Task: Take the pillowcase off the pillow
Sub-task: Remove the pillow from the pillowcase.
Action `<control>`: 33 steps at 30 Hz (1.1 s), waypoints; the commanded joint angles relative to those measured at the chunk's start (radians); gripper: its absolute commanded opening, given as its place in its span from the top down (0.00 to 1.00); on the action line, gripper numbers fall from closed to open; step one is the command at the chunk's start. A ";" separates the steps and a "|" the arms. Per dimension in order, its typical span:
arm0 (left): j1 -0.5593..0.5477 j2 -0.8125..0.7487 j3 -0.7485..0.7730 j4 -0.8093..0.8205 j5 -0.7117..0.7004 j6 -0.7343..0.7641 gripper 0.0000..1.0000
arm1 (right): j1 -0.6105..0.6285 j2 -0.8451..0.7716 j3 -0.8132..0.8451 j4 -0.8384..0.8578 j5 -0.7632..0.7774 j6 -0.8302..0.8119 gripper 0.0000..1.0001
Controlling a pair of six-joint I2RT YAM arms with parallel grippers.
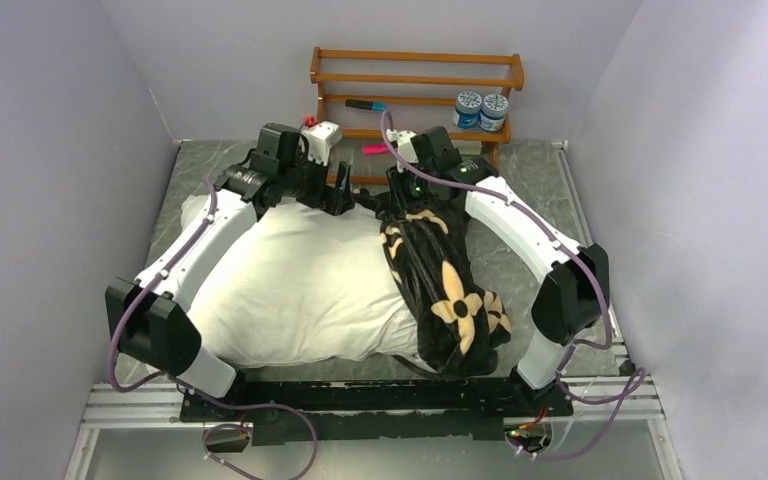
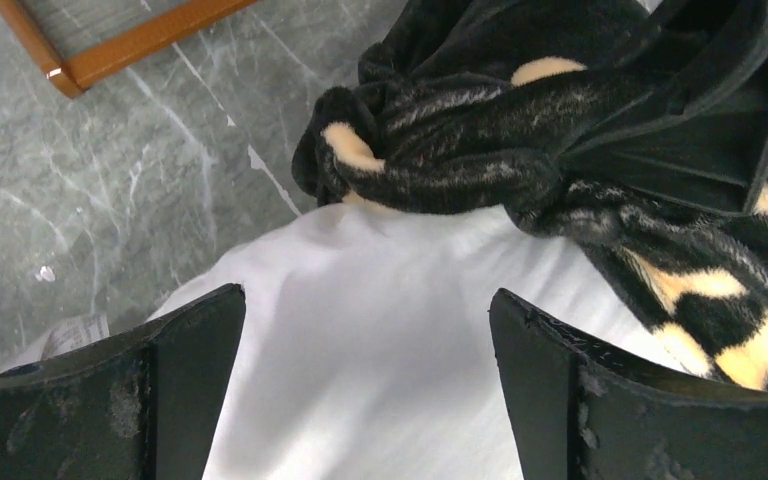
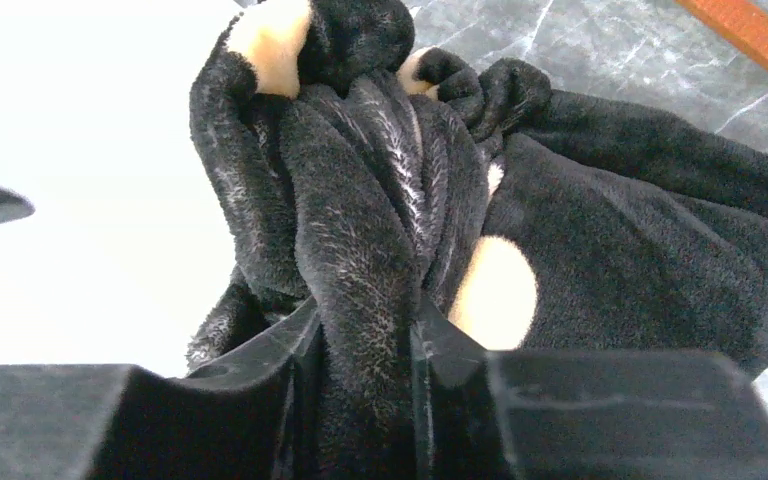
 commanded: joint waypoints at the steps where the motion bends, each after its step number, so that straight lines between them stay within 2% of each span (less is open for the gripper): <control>1: 0.002 0.034 0.080 0.017 0.081 0.045 0.04 | -0.015 -0.081 -0.020 -0.020 0.022 -0.001 0.82; 3: 0.002 0.054 0.094 0.020 0.108 0.058 0.04 | -0.014 -0.103 -0.018 -0.014 0.026 0.004 0.97; 4: 0.002 0.063 0.098 0.020 0.119 0.064 0.04 | -0.014 -0.115 -0.018 -0.008 0.031 0.007 1.00; 12: 0.002 0.135 0.126 0.004 0.204 0.165 0.04 | -0.013 -0.221 -0.011 0.047 0.041 0.027 1.00; 17: 0.001 0.179 0.155 -0.049 0.321 0.203 0.04 | -0.013 -0.254 -0.014 0.058 0.055 0.029 1.00; 22: -0.017 0.159 0.110 -0.074 0.379 0.220 0.04 | -0.013 -0.285 -0.031 0.073 0.102 0.021 1.00; 24: -0.027 0.151 0.095 -0.093 0.393 0.228 0.07 | -0.013 -0.293 -0.033 0.077 0.122 0.016 1.00; 26: -0.038 0.143 0.084 -0.114 0.400 0.233 0.13 | -0.013 -0.300 -0.032 0.080 0.147 0.010 1.00; 28: -0.041 0.133 0.077 -0.129 0.395 0.234 0.27 | -0.013 -0.307 -0.028 0.080 0.177 0.001 1.00; 33: -0.041 0.082 0.083 -0.156 0.318 0.221 0.83 | -0.020 -0.333 -0.022 0.063 0.301 -0.029 1.00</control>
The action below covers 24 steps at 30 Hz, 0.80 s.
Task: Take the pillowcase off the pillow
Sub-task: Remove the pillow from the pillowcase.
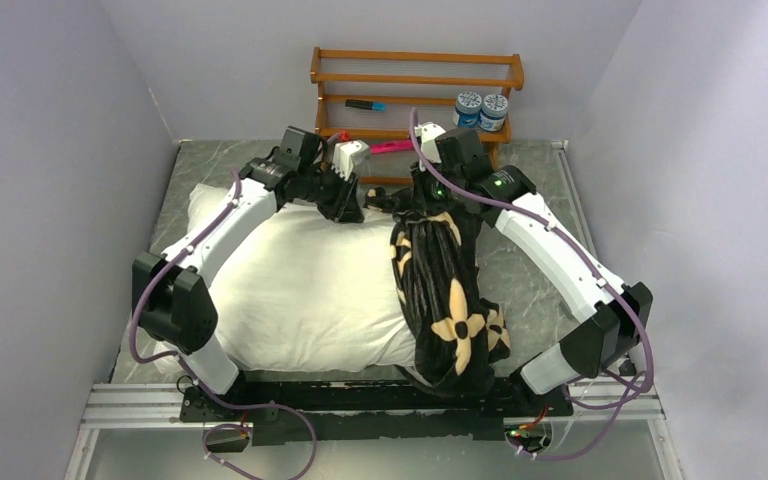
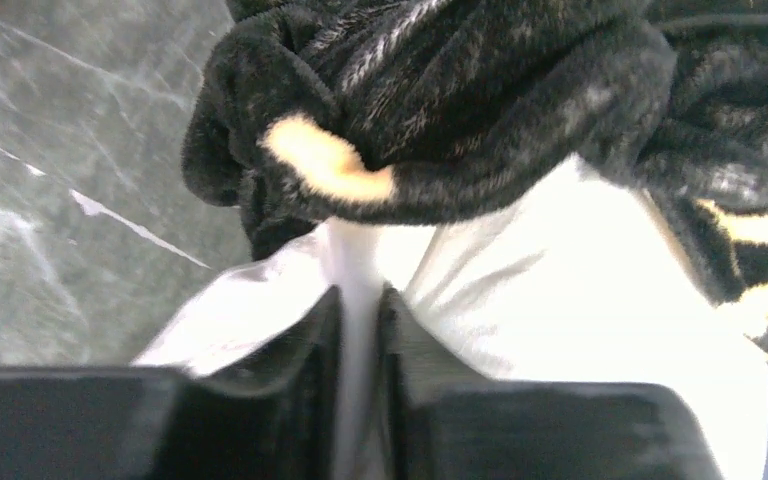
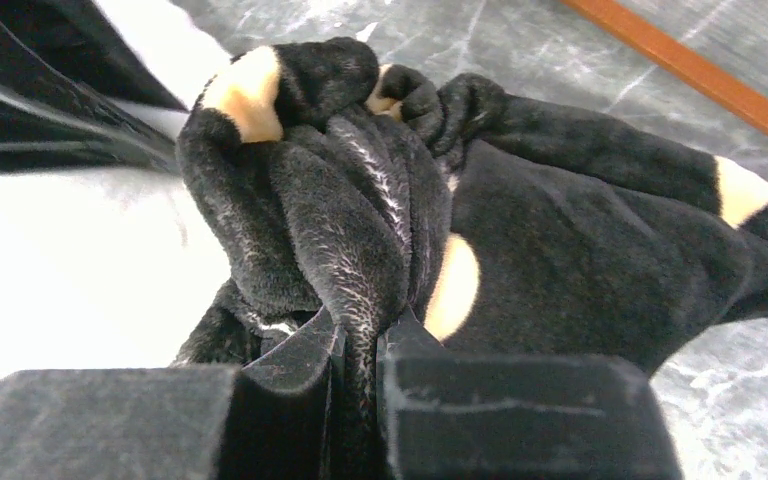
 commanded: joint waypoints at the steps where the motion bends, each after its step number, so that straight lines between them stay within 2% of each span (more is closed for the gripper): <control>1: -0.008 -0.093 0.011 -0.077 -0.029 0.017 0.92 | -0.033 -0.111 0.043 0.105 0.227 -0.054 1.00; 2: -0.008 -0.106 0.016 -0.079 -0.047 0.011 0.95 | -0.036 -0.116 0.044 0.096 0.252 -0.058 1.00; 10: -0.004 -0.224 0.023 -0.102 -0.222 -0.050 0.95 | -0.093 -0.176 0.039 0.064 0.421 -0.053 1.00; 16: -0.004 -0.340 -0.039 -0.109 -0.280 -0.083 0.95 | -0.154 -0.205 0.005 0.054 0.489 -0.019 1.00; 21: -0.006 -0.439 -0.122 -0.085 -0.253 -0.098 0.95 | -0.197 -0.197 -0.006 0.046 0.435 -0.010 0.99; 23: -0.006 -0.458 -0.150 -0.078 -0.231 -0.108 0.95 | -0.197 -0.194 0.001 0.056 0.357 -0.026 0.93; 24: -0.007 -0.466 -0.164 -0.075 -0.220 -0.113 0.95 | -0.196 -0.196 0.004 0.063 0.301 -0.040 0.87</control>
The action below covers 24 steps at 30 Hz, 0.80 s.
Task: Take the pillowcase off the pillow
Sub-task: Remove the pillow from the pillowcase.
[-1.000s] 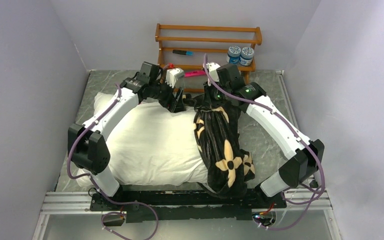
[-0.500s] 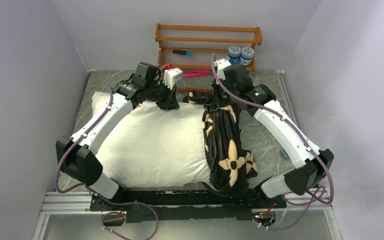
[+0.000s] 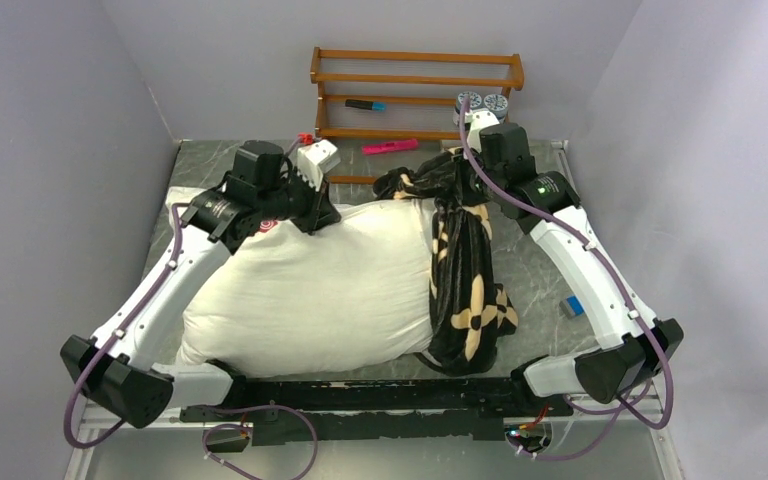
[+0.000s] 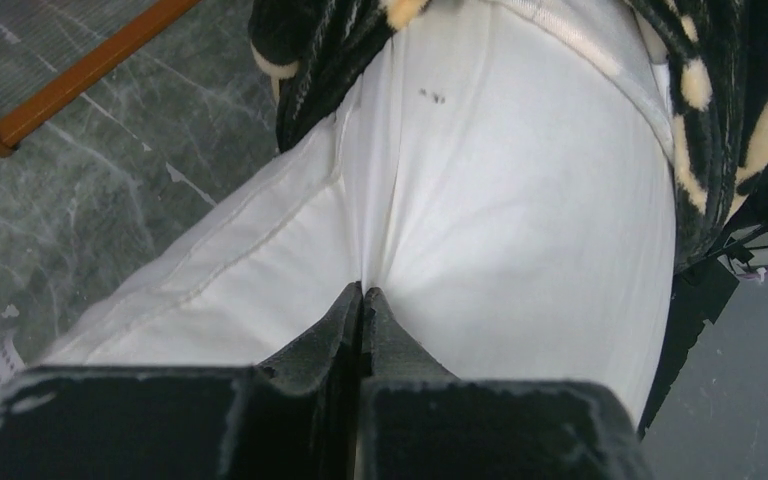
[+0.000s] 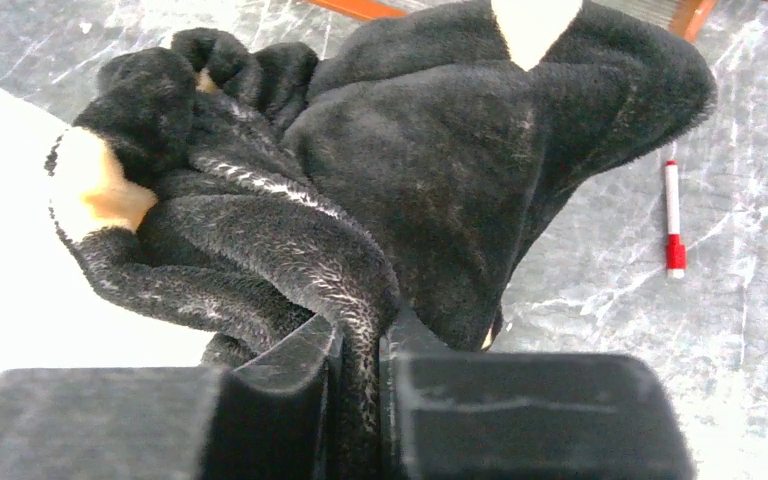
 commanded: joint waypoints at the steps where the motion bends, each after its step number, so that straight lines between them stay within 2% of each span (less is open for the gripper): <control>1: 0.020 -0.090 -0.049 -0.068 -0.012 -0.024 0.95 | -0.075 -0.047 0.037 0.099 0.049 -0.072 0.82; 4: 0.011 -0.102 -0.070 -0.056 0.010 -0.058 0.95 | -0.064 -0.033 0.076 0.089 -0.102 -0.097 0.68; 6: 0.001 -0.106 -0.073 -0.055 0.009 -0.061 0.95 | -0.027 -0.028 0.106 0.082 -0.140 -0.105 0.59; 11: -0.013 -0.104 -0.066 -0.071 0.011 -0.053 0.95 | 0.135 0.009 0.221 0.040 -0.089 -0.184 0.35; 14: -0.022 -0.107 -0.067 -0.072 0.014 -0.054 0.95 | 0.222 0.108 0.338 -0.051 -0.040 -0.220 0.25; 19: -0.037 -0.123 -0.076 -0.068 0.017 -0.065 0.95 | 0.314 0.226 0.450 -0.122 0.009 -0.250 0.18; 24: -0.046 -0.139 -0.088 -0.072 0.016 -0.072 0.95 | 0.335 0.334 0.528 -0.185 0.028 -0.234 0.15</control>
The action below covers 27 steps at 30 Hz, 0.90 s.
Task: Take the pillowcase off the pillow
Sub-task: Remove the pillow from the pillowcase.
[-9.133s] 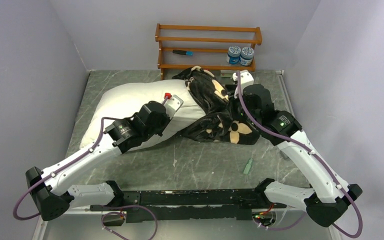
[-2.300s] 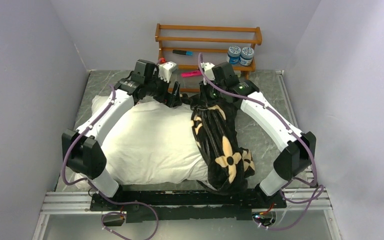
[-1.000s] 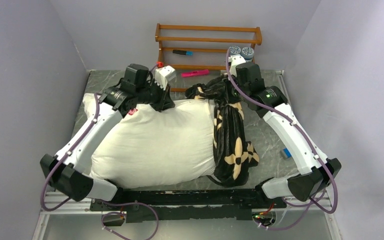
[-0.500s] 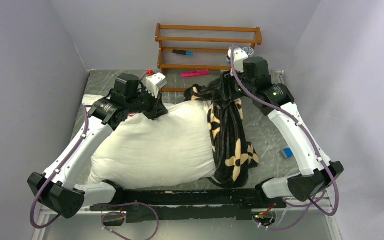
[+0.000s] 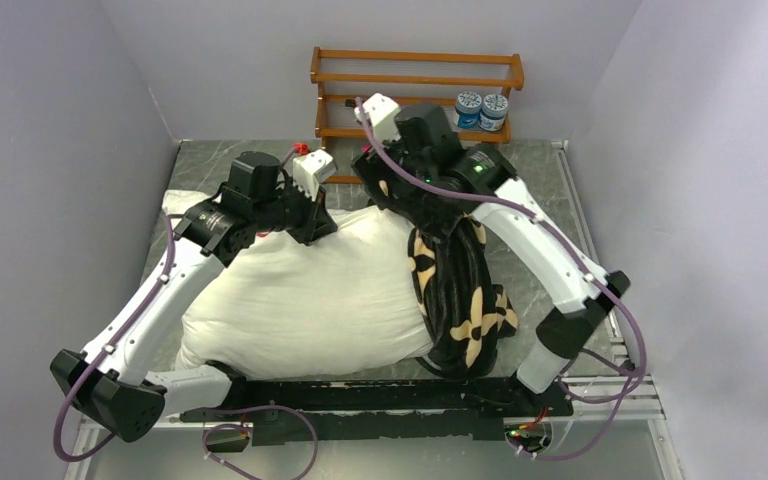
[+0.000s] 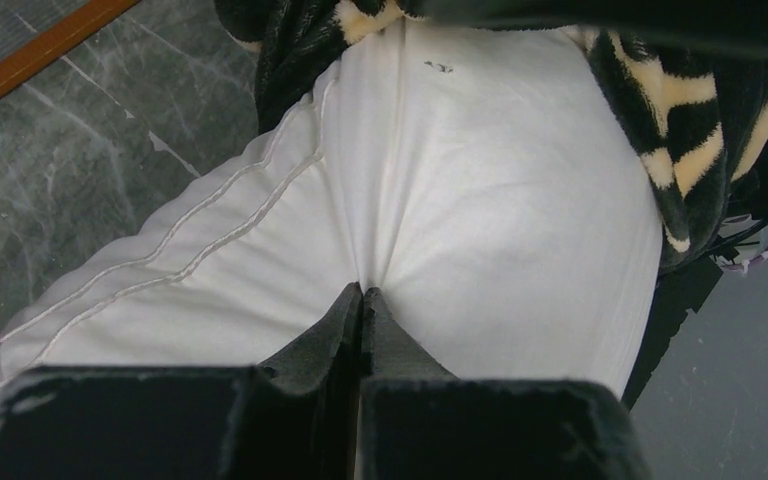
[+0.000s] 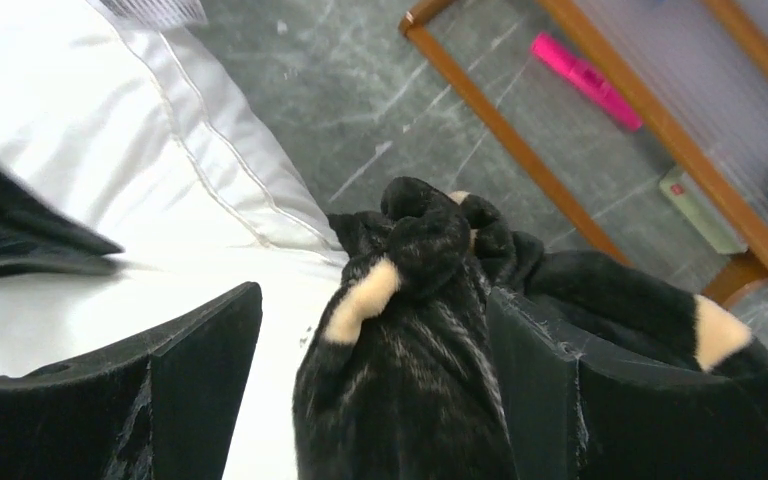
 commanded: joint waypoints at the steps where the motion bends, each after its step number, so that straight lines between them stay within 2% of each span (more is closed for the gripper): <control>1: -0.022 -0.058 -0.014 -0.055 0.048 -0.033 0.95 | 0.008 0.078 0.076 -0.090 0.074 -0.008 0.15; 5: -0.025 -0.066 -0.018 -0.063 0.048 -0.031 0.95 | 0.009 0.112 0.056 -0.117 0.162 0.012 0.17; 8: -0.026 -0.069 -0.019 -0.067 0.046 -0.031 0.95 | 0.007 0.113 0.032 -0.140 0.239 0.026 0.29; 10: -0.027 -0.068 -0.017 -0.069 0.046 -0.030 0.95 | 0.007 0.087 0.007 -0.140 0.283 0.029 0.47; 12: -0.028 -0.069 -0.011 -0.069 0.045 -0.028 0.95 | 0.007 0.054 -0.013 -0.131 0.300 0.033 0.76; 14: -0.030 -0.063 0.007 -0.074 0.046 -0.020 0.95 | 0.008 0.015 -0.032 -0.110 0.295 0.042 1.00; 20: -0.030 -0.043 0.062 -0.078 0.042 -0.003 0.95 | 0.034 -0.124 -0.094 -0.008 0.264 0.049 1.00; 21: -0.030 -0.040 0.070 -0.072 0.045 -0.003 0.91 | 0.039 -0.144 -0.103 0.010 0.253 0.050 1.00; 23: -0.030 -0.031 0.088 -0.060 0.052 -0.003 0.74 | 0.050 -0.182 -0.119 0.047 0.226 0.049 1.00; 27: -0.030 0.001 0.142 -0.033 0.075 -0.003 0.47 | 0.071 -0.229 -0.143 0.105 0.188 0.043 1.00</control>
